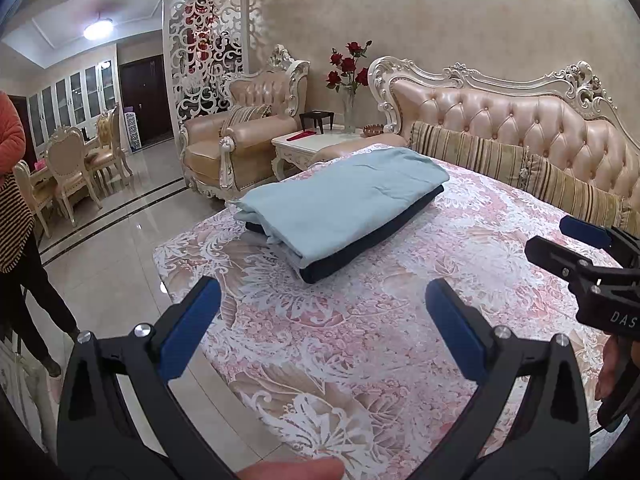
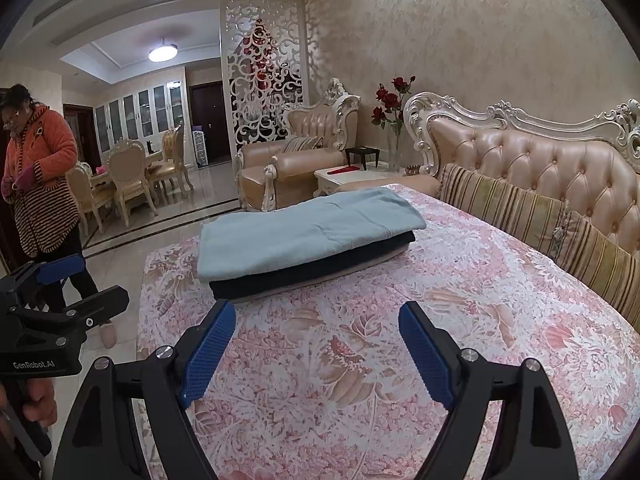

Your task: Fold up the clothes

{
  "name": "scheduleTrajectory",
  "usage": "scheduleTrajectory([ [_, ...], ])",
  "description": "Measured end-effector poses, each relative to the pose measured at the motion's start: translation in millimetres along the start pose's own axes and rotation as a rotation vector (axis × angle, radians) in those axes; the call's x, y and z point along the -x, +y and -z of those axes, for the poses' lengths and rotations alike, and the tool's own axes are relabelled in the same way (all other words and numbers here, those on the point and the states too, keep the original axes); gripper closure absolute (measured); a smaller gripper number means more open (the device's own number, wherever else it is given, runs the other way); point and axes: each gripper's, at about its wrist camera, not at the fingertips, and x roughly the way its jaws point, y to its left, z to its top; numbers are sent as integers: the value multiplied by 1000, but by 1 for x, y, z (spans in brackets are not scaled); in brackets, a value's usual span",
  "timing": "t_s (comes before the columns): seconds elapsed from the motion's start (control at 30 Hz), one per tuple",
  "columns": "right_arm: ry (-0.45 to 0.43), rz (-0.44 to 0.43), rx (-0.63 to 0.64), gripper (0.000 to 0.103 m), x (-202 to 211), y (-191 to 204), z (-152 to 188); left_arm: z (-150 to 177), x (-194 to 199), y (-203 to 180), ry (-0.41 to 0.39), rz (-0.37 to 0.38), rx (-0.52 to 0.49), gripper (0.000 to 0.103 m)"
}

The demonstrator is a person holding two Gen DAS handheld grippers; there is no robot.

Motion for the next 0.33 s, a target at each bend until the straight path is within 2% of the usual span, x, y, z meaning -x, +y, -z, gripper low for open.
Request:
scheduleTrajectory([
  [0.33, 10, -4, 1, 18, -1, 2, 3, 0, 1, 0, -14, -5, 5, 1],
])
